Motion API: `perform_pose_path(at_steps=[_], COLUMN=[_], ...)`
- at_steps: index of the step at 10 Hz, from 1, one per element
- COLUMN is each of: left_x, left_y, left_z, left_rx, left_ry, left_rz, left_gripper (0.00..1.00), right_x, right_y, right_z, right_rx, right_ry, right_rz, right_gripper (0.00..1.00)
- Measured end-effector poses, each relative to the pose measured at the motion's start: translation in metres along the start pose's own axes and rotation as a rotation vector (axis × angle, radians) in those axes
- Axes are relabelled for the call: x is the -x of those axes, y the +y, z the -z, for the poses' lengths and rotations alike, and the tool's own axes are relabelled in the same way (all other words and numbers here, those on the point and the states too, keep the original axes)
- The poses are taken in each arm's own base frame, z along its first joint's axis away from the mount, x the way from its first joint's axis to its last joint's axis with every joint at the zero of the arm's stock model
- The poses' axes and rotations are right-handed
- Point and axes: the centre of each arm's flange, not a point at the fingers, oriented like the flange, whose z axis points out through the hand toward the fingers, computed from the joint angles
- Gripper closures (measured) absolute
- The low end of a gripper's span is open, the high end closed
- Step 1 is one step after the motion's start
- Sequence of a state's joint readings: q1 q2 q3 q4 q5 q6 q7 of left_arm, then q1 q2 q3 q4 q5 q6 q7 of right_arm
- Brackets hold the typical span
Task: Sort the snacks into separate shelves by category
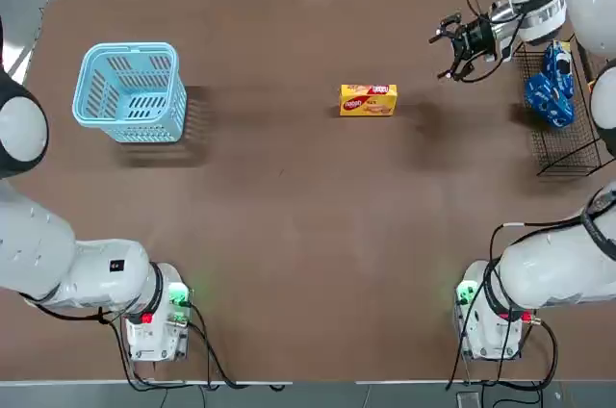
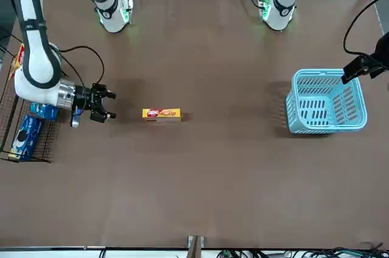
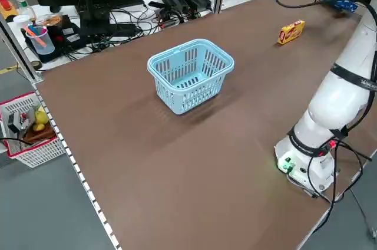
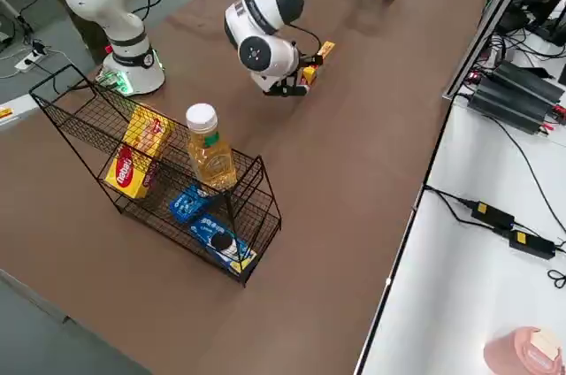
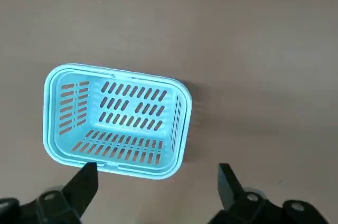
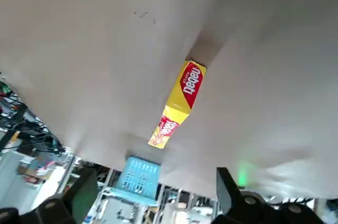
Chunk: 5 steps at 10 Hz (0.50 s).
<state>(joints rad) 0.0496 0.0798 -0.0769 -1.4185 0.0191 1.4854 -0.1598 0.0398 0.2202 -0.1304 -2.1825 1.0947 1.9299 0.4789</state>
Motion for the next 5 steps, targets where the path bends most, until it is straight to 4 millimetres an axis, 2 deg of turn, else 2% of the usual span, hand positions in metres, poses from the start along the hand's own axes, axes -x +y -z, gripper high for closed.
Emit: perform_pose_path(at_steps=[2, 5], left_x=[0.0, 0.0], left_y=[-0.001, 0.0], left_z=[0.002, 0.002], left_rx=[0.001, 0.001], left_ry=[0.004, 0.004], left_rz=[-0.001, -0.002], left_gripper=[0.0, 0.0], right_x=[-0.025, -0.05], right_y=[0.01, 0.017], right_z=[-0.014, -0.042], right_rx=[-0.059, -0.151], right_ry=[-0.052, -0.118], right_rz=[-0.096, -0.211], right_gripper=[0.01, 0.01])
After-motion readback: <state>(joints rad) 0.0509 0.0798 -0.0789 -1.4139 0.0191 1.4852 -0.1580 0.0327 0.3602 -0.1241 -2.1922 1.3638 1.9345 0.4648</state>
